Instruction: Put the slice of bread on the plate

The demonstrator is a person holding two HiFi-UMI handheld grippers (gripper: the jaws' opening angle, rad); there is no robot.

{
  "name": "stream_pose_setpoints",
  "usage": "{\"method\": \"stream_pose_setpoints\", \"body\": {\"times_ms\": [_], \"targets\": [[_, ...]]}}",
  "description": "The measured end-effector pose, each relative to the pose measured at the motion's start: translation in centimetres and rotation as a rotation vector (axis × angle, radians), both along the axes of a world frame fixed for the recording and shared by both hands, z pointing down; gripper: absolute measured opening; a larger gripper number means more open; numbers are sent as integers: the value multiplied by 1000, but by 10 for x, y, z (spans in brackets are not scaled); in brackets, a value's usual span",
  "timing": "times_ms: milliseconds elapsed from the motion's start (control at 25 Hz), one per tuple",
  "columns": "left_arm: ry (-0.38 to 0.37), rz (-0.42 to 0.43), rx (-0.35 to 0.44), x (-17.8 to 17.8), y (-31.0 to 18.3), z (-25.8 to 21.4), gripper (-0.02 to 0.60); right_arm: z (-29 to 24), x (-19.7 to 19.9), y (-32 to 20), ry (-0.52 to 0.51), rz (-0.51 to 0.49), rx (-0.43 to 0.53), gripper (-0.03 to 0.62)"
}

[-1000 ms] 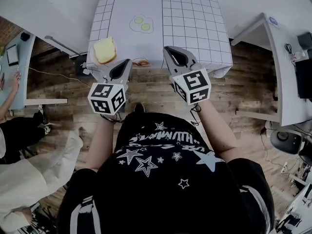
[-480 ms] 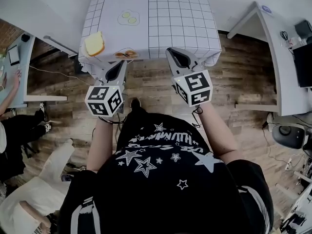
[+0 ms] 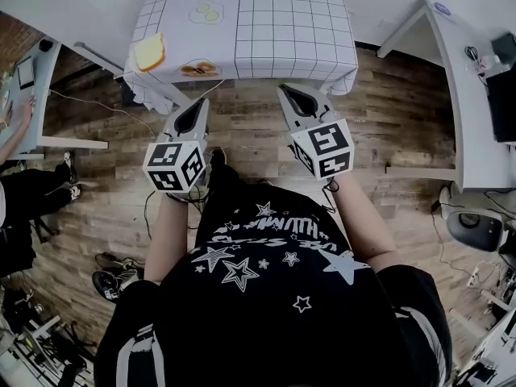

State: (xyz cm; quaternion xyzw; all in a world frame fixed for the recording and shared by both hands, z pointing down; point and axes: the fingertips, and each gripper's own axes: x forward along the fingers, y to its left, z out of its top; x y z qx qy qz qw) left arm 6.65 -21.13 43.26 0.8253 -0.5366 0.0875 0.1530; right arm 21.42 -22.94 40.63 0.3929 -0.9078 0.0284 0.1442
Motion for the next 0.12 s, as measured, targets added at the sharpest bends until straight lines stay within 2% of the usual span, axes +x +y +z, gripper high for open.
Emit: {"method": "stream_pose_setpoints", "body": {"times_ms": [120], "targets": [[-27,6,-35,12,-5,-21,5,-15,14,-5,-31,8,-52,14]]}}
